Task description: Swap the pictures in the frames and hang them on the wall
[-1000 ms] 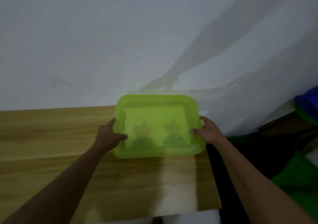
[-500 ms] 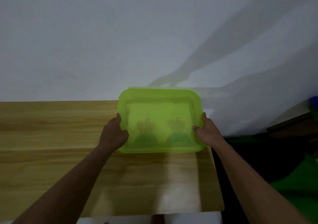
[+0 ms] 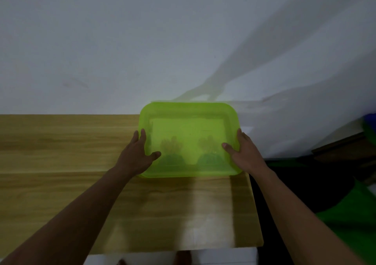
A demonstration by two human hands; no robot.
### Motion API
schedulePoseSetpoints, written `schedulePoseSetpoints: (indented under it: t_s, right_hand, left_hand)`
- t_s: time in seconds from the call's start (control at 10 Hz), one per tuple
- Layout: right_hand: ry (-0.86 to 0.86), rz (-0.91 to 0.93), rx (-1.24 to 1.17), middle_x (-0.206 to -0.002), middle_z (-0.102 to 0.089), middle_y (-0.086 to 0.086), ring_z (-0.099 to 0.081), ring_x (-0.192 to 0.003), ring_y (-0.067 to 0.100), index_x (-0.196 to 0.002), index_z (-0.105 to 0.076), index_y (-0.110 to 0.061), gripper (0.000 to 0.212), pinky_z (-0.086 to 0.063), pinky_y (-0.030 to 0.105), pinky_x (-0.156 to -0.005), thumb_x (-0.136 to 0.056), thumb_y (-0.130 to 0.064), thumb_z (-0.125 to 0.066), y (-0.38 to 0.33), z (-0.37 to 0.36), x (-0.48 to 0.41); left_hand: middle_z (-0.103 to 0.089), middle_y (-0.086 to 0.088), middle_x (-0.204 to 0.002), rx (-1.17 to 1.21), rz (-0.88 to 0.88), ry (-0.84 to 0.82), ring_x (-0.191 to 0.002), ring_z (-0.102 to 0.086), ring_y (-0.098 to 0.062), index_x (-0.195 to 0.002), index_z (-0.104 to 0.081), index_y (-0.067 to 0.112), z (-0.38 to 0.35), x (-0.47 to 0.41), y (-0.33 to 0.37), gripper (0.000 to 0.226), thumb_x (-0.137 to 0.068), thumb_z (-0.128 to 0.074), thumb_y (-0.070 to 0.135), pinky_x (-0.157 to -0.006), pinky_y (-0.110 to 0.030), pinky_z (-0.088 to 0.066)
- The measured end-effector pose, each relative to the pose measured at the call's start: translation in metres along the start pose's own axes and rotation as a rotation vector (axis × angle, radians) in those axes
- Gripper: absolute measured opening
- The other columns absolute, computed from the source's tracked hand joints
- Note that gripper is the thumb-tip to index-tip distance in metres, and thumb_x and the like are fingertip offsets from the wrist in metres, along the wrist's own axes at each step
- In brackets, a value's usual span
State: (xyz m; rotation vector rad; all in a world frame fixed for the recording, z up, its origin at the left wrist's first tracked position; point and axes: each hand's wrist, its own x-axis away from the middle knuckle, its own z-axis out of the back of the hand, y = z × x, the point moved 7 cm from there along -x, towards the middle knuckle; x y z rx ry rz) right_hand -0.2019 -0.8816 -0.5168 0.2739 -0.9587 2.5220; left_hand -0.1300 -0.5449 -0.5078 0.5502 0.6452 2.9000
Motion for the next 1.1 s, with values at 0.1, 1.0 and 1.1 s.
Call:
schedulePoseSetpoints:
  t_s: [0.1, 1.0, 1.1]
  right_hand:
    - [0.06, 0.009, -0.036, -0.154, -0.033, 0.013, -0.036, -0.14, 0.026, -0.156, -0.018, -0.009, 0.096, -0.032, 0.033, -0.111, -0.085, -0.049, -0.07, 0.001, 0.004, 0.003]
    - [-0.063, 0.054, 0.14, -0.166, 0.004, 0.003, -0.015, -0.151, 0.023, -0.158, -0.005, -0.023, 0.089, -0.022, 0.037, -0.119, -0.092, -0.057, -0.054, 0.007, 0.005, -0.005]
    - [0.003, 0.034, 0.119, -0.166, 0.003, 0.004, -0.009, -0.152, 0.025, -0.158, -0.009, -0.024, 0.09, -0.018, 0.043, -0.121, -0.09, -0.062, -0.053, 0.0, 0.015, 0.004]
  left_hand:
    - [-0.002, -0.008, -0.162, -0.001, -0.019, 0.019, -0.145, -0.022, -0.029, -0.155, -0.002, 0.025, 0.001, 0.001, 0.002, 0.1, -0.083, -0.063, 0.058, -0.111, -0.045, -0.03]
    - [0.002, -0.005, -0.162, -0.016, -0.054, 0.009, -0.146, -0.021, -0.027, -0.155, -0.003, 0.018, -0.001, -0.006, 0.007, 0.107, -0.078, -0.06, 0.067, -0.113, -0.044, -0.028]
    - [-0.005, -0.007, -0.162, 0.019, -0.084, 0.102, -0.146, -0.022, -0.026, -0.155, -0.006, 0.018, 0.011, -0.001, 0.004, 0.1, -0.082, -0.055, 0.067, -0.112, -0.044, -0.03]
